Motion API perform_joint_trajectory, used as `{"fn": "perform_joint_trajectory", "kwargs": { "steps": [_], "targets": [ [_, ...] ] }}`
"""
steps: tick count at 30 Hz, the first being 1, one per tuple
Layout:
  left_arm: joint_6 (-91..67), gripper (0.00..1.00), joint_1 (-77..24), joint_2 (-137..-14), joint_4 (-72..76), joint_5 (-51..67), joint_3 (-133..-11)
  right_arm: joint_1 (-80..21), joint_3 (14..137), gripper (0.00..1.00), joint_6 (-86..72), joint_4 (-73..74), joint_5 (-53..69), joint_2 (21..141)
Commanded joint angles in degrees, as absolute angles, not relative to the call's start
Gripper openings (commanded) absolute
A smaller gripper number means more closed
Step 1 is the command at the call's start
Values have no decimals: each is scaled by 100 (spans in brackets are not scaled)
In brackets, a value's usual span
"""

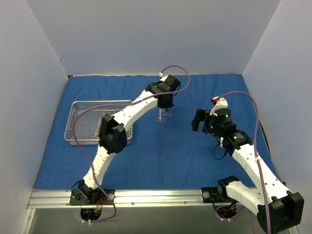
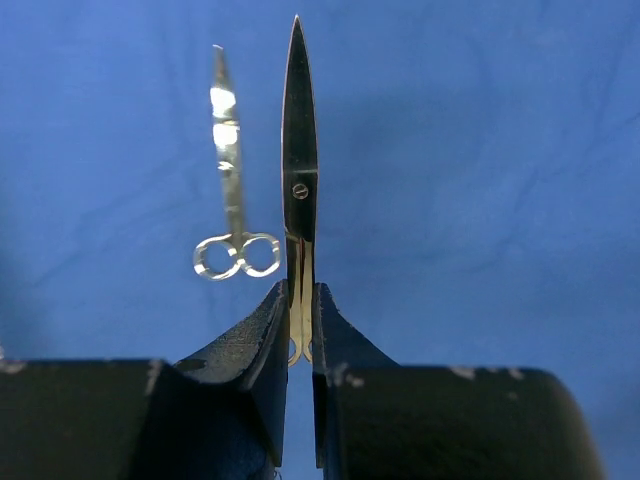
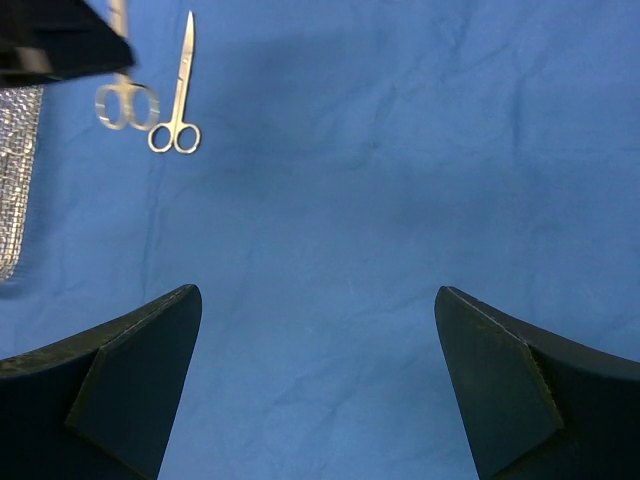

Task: Open and lay out the surgical kit
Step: Place the medical item in the surgical kit.

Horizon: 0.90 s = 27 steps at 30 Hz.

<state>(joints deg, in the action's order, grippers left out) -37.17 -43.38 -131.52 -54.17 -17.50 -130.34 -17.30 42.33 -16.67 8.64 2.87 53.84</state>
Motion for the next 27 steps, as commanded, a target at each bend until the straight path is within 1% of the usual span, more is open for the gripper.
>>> {"fn": "perform_joint_trajectory", "kwargs": {
  "steps": [1,7,27],
  "targets": [
    [-3683,2,-4412,-13621,-5459,-1697,-13640,-1740,4131,97,-1731,738,97,5317],
    [-3674,2,-4465,-14255,-5300,-1485,-14053,-1740,4096,97,-1731,721,62,5344],
    [-3762,2,-4465,-14853,-4957,-1371,-14212,-1740,4017,97,-1767,703,18,5361]
  ]
}}
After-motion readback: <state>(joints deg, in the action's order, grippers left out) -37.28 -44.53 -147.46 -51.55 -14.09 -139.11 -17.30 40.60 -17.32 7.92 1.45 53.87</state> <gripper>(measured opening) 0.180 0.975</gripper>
